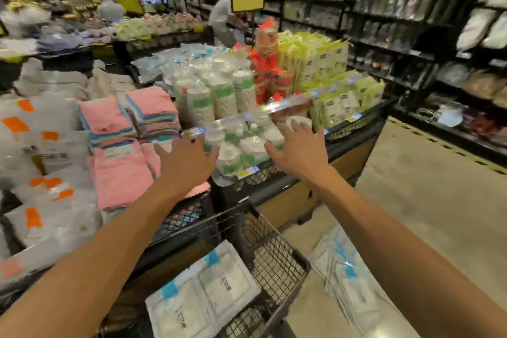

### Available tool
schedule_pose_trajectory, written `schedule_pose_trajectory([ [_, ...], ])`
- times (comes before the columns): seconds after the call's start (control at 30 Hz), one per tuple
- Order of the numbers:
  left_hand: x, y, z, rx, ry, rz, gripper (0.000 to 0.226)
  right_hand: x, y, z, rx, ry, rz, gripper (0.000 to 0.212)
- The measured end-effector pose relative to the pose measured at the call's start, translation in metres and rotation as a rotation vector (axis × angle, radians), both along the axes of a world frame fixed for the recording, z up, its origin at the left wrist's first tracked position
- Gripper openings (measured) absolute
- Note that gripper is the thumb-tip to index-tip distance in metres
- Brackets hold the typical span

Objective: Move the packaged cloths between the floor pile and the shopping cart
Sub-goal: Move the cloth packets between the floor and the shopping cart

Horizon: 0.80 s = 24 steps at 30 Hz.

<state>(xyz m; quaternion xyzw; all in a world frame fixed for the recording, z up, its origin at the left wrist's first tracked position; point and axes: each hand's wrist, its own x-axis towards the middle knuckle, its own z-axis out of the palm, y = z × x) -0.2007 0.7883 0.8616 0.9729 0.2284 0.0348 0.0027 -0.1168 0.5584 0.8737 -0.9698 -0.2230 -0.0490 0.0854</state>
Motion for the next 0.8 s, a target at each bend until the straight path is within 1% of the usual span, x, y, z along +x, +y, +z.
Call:
schedule_pose_trajectory([
  [0.2, 0.030, -0.078, 0.017, -0.005, -0.037, -0.216, 0.069, -0.022, -0.095, 0.023, 0.097, -0.041, -0.224, 0.064],
  [0.27, 0.038, -0.105, 0.017, 0.010, -0.032, -0.282, 0.071, -0.029, -0.127, 0.027, 0.102, -0.042, -0.303, 0.065],
  [0.4, 0.053, -0.159, 0.017, -0.019, -0.040, -0.397, 0.069, -0.039, -0.188, 0.026, 0.108, -0.057, -0.429, 0.070],
  [0.67, 0.075, -0.282, 0.016, -0.008, -0.011, -0.542, 0.070, -0.051, -0.316, 0.012, 0.131, -0.014, -0.550, 0.069],
  [0.73, 0.081, -0.317, 0.012, 0.003, 0.000, -0.555, 0.073, -0.051, -0.348, 0.007, 0.149, -0.005, -0.561, 0.068],
  [0.8, 0.085, -0.351, 0.006, -0.014, -0.009, -0.574, 0.083, -0.049, -0.381, 0.004, 0.152, 0.002, -0.573, 0.068],
])
